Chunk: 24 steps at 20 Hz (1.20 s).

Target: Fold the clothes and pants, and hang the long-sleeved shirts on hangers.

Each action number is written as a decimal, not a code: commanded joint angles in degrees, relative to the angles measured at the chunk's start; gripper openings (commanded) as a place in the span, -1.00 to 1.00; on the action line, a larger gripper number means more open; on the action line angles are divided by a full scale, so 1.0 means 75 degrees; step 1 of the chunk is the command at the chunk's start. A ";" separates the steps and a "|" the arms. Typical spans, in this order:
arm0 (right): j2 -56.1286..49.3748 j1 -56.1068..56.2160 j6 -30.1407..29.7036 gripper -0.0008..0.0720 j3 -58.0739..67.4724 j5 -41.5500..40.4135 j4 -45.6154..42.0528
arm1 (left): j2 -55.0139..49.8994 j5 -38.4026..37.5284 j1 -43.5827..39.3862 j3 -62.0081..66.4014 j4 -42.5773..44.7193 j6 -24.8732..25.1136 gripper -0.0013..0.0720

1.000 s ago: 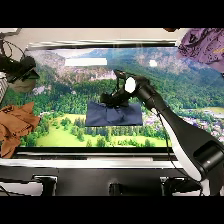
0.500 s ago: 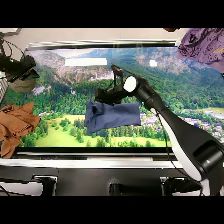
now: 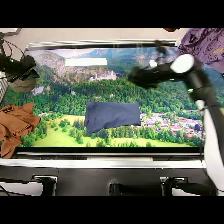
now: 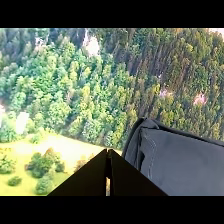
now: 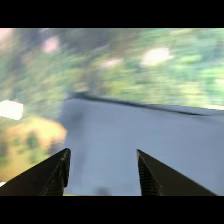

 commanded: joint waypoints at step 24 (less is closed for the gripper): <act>-0.2127 -0.1125 -0.4080 -0.90 -0.3582 -0.0592 0.3450 | -0.0003 0.0003 0.0009 0.0000 0.0143 0.0023 -0.92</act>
